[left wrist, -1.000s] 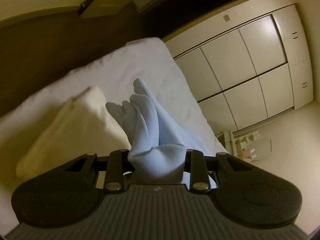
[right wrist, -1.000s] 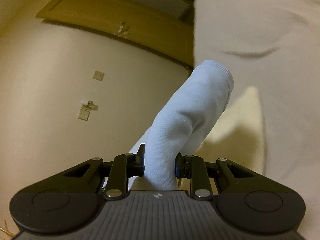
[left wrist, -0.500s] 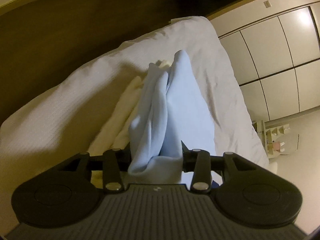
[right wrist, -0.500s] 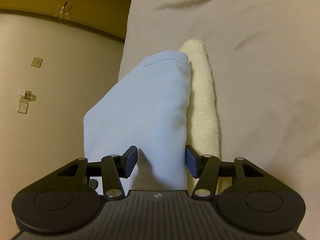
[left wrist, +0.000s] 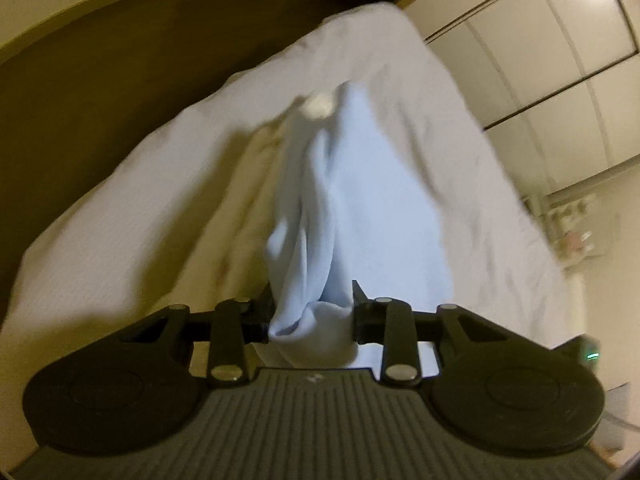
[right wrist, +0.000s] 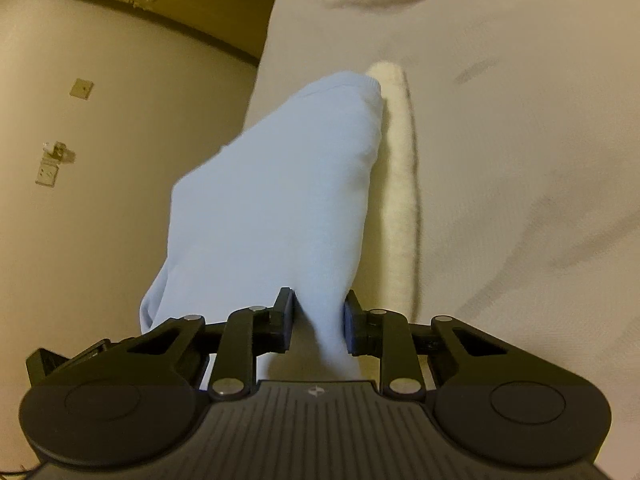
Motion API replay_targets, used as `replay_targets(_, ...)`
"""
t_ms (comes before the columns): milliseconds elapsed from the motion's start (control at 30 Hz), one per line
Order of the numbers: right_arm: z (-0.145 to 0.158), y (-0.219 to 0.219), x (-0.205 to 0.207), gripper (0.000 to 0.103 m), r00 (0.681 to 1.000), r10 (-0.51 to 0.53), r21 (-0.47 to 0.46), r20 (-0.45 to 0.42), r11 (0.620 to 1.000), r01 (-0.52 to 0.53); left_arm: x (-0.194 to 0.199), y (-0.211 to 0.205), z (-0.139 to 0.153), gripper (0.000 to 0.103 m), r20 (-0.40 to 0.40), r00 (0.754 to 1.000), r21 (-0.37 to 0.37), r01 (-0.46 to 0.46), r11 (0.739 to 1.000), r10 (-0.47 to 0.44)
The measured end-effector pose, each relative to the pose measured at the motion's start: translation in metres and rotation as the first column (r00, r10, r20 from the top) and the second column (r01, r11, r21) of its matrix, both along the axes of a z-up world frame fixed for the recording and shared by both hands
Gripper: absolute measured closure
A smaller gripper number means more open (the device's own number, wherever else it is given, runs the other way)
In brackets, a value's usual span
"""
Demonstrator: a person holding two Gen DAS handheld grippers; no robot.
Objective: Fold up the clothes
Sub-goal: 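Lower the blue bundle onto the folded cream towel with both grippers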
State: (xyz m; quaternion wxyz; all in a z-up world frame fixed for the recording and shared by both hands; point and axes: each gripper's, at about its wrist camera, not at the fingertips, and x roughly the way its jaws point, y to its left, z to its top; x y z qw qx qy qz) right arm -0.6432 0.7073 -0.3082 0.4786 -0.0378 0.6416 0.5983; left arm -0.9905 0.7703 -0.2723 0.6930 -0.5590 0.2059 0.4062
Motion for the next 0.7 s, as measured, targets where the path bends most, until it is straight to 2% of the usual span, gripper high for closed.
replay_targets(33, -0.002, 0.005, -0.002, 0.077, 1.000, 0.002, 0.002, 0.018, 1.000, -0.002, -0.005, -0.001, -0.004, 0.072, 0.013, 1.000, -0.015, -0.022, 1.000, 0.022)
replay_targets(67, -0.003, 0.009, -0.006, 0.071, 0.999, 0.003, 0.001, 0.035, 1.000, -0.003, -0.011, -0.002, -0.006, 0.070, 0.030, 0.998, -0.028, -0.050, 0.998, 0.051)
replay_targets(133, -0.003, 0.014, -0.018, 0.055, 0.997, 0.006, -0.013, 0.072, 1.000, -0.005, -0.013, -0.002, -0.003, 0.069, 0.010, 0.998, -0.034, -0.068, 0.997, 0.069)
replay_targets(233, 0.012, 0.015, -0.024, 0.043, 0.985, 0.034, -0.035, 0.170, 0.999, -0.029, -0.012, -0.005, 0.011, 0.064, -0.050, 0.996, -0.022, -0.073, 0.997, 0.072)
replay_targets(300, 0.028, 0.007, -0.027, 0.042, 0.963, 0.049, -0.049, 0.266, 0.998, -0.037, -0.009, -0.012, 0.030, 0.064, -0.118, 0.990, 0.016, -0.076, 0.997, 0.077)
replay_targets(400, 0.053, -0.010, -0.041, 0.042, 0.901, 0.091, -0.070, 0.424, 0.995, -0.068, -0.002, -0.027, 0.060, 0.067, -0.246, 0.966, 0.073, -0.066, 0.995, 0.082)
replay_targets(467, 0.069, -0.019, -0.058, 0.044, 0.853, 0.148, -0.077, 0.500, 0.989, -0.127, 0.012, -0.039, 0.081, 0.080, -0.373, 0.927, 0.130, 0.009, 0.991, 0.040)
replay_targets(500, 0.077, -0.023, -0.068, 0.045, 0.834, 0.178, -0.080, 0.523, 0.984, -0.160, 0.022, -0.045, 0.089, 0.082, -0.440, 0.898, 0.166, 0.080, 0.983, 0.002)
replay_targets(533, 0.082, -0.026, -0.078, 0.052, 0.823, 0.211, -0.082, 0.527, 0.977, -0.198, 0.033, -0.050, 0.097, 0.085, -0.502, 0.864, 0.196, 0.152, 0.969, -0.034)
replay_targets(567, 0.086, -0.029, -0.086, 0.058, 0.816, 0.237, -0.084, 0.527, 0.970, -0.227, 0.042, -0.055, 0.104, 0.085, -0.530, 0.844, 0.225, 0.226, 0.948, -0.075)
replay_targets(633, 0.086, -0.033, -0.098, 0.064, 0.814, 0.272, -0.087, 0.514, 0.960, -0.266, 0.053, -0.058, 0.108, 0.086, -0.530, 0.834, 0.246, 0.321, 0.915, -0.150)
replay_targets(700, 0.081, -0.029, -0.111, 0.068, 0.802, 0.299, -0.094, 0.516, 0.951, -0.294, 0.060, -0.053, 0.099, 0.089, -0.538, 0.819, 0.238, 0.375, 0.896, -0.200)
